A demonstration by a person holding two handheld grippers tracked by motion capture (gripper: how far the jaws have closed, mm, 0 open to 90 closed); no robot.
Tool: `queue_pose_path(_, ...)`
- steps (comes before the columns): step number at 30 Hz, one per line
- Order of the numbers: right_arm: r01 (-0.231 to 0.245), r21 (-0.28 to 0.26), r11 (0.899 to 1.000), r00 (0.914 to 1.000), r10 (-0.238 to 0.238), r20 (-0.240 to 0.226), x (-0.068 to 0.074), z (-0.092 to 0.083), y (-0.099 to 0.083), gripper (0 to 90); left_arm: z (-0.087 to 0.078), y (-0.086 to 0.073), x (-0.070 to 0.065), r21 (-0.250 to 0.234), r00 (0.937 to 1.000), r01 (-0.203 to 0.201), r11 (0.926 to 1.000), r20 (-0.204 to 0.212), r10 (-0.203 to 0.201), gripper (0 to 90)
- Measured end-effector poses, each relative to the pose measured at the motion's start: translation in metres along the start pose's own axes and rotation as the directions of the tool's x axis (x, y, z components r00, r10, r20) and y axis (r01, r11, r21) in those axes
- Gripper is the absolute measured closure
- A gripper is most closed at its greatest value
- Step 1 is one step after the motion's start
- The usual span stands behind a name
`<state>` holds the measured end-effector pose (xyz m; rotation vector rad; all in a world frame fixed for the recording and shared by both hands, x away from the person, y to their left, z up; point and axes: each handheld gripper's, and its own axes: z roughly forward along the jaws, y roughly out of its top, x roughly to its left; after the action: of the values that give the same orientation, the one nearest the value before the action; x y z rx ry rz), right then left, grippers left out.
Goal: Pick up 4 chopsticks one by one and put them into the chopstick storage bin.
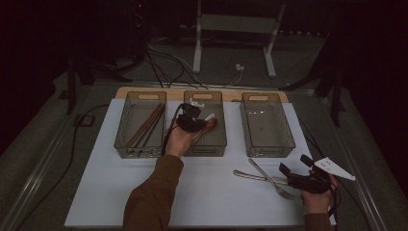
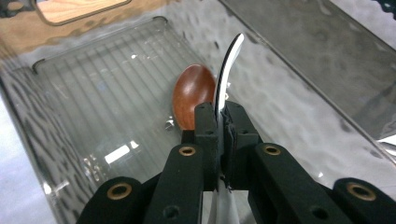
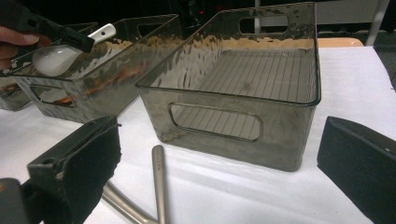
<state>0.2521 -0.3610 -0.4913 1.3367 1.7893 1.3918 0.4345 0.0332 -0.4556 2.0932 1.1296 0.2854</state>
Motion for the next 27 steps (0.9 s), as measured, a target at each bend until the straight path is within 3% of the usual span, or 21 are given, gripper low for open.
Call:
queue_pose_path(14,-0.002,-0.005,1.0,1.0,0.002,0.001,-0.0006,-0.0006,0.0001,0.0,0.007,-0.0014,0.0069,0.026,0.9983,0.049,0.9984,-0.033,-0.049,86.8)
queue_pose_path(21,-0.004,-0.005,1.0,1.0,0.004,0.001,-0.0008,-0.0009,0.0003,0.0,0.0082,-0.0017,0.0081,0.024,0.9976,0.055,0.9982,-0.043,-0.054,85.9)
queue_pose_path(27,0.001,-0.005,1.0,1.0,-0.001,0.0,-0.0002,-0.0004,0.0001,0.0,0.0028,-0.0014,0.0104,-0.034,0.9934,0.113,0.993,-0.017,-0.113,40.6)
